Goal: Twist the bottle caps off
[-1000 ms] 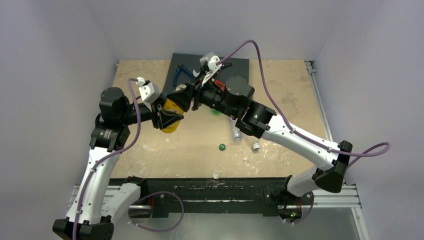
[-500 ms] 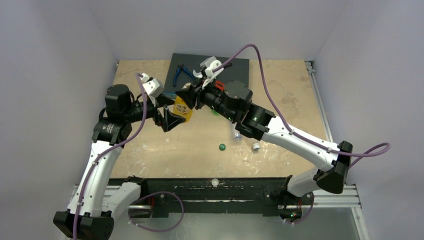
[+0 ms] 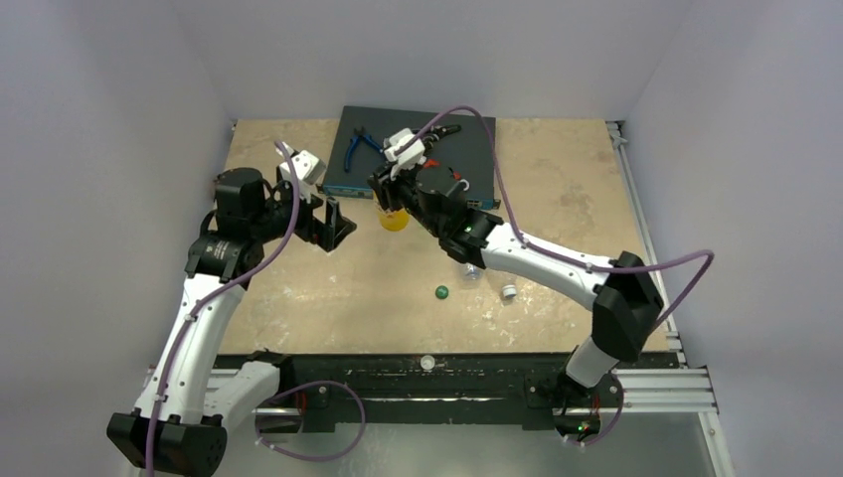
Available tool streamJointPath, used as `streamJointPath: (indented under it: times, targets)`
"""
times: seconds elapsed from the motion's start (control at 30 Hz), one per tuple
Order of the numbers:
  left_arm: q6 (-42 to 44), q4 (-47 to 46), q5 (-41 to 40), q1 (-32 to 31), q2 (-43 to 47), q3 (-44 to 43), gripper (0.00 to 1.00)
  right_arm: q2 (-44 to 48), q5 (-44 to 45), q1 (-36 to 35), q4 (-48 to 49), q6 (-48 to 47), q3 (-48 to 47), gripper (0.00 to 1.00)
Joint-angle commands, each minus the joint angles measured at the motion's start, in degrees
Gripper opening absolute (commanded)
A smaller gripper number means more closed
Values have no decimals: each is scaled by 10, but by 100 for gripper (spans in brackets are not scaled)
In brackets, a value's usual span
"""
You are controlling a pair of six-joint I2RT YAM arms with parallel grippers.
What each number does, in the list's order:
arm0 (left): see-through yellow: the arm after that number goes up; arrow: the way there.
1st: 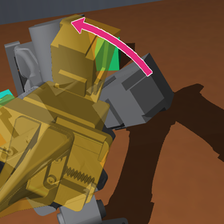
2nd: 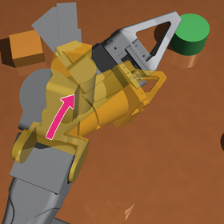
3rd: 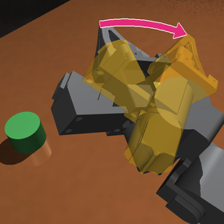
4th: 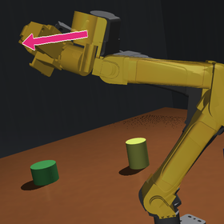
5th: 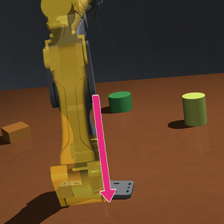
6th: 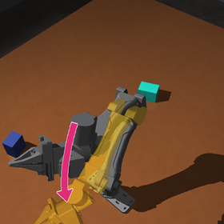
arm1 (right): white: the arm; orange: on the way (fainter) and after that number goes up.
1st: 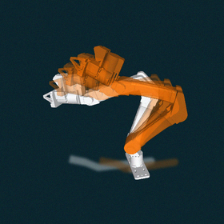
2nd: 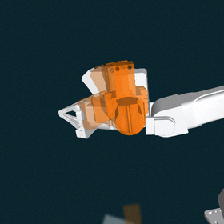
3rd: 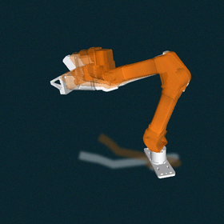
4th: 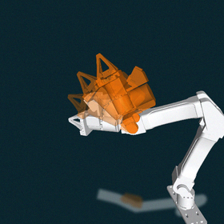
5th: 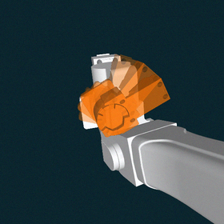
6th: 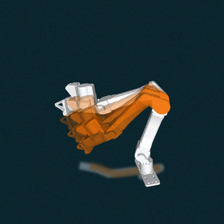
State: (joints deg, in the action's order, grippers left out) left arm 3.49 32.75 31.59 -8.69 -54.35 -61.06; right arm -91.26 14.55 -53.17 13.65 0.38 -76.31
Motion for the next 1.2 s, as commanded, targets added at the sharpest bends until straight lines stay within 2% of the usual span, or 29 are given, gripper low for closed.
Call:
streamJointPath:
  times: [0.0,0.33,0.5,0.7,0.97,1.17]
  targets:
    - [-13,-9,-45,1,-11,-27,100,-43,37,1,92,-8,12,17]
    - [-1,3,-51,1,-32,-45,100,-124,63,8,137,-8,-2,17]
    - [-2,4,-48,1,-27,-49,100,-143,65,13,136,35,-4,19]
    - [-9,3,-41,1,-26,-63,100,-154,63,21,126,61,6,36]
    - [-14,-2,-37,1,-27,-68,100,-143,60,29,118,68,11,66]
    - [-21,-9,-30,1,-25,-70,100,-125,53,32,107,66,4,70]
